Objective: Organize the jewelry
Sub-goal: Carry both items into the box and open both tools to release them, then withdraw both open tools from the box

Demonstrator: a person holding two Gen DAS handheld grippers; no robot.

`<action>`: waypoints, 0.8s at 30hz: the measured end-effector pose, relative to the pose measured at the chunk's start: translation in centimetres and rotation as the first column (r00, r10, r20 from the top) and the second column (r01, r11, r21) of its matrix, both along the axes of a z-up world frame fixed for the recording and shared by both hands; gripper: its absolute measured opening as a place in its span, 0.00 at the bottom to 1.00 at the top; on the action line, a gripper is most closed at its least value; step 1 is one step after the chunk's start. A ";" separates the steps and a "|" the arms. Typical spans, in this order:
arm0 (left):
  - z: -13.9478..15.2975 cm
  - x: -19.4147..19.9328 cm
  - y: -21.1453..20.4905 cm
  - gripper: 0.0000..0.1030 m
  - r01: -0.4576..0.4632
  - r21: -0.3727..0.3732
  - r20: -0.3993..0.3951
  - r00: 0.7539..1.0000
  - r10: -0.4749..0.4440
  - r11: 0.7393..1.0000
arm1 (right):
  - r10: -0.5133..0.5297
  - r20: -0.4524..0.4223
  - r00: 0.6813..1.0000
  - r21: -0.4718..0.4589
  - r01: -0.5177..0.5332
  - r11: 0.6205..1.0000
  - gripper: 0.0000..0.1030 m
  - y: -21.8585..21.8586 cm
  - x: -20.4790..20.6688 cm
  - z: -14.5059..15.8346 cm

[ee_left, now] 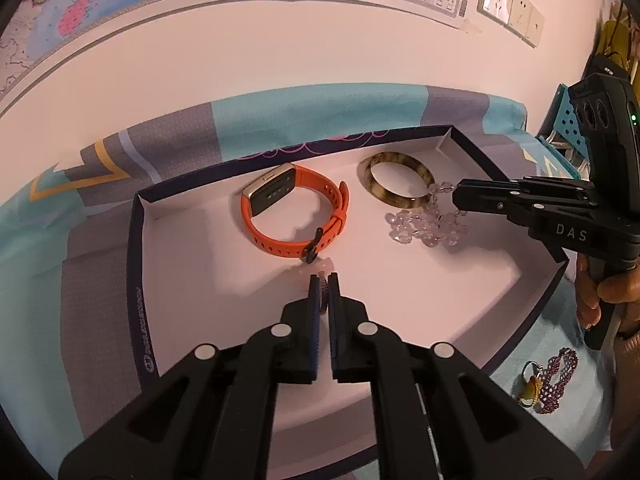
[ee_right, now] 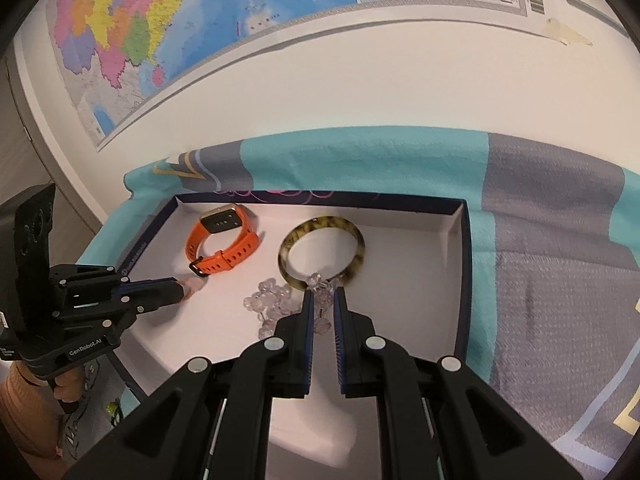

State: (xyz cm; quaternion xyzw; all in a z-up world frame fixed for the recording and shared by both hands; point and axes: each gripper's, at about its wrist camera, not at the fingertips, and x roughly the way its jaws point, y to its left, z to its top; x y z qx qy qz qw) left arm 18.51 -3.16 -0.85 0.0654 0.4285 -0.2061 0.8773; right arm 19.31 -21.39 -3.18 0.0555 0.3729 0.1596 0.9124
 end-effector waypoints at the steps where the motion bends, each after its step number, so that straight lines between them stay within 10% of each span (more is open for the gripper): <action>1: -0.1 0.1 0.0 0.07 -0.001 0.002 -0.001 1.000 0.001 1.000 | -0.007 -0.010 1.000 -0.006 0.007 1.000 0.09 0.0 0.1 -0.2; 24: 3.8 -3.7 2.7 0.51 -0.080 -0.054 0.125 0.988 0.087 0.995 | -0.015 0.075 0.997 0.030 0.013 0.999 0.50 -0.7 -4.8 2.6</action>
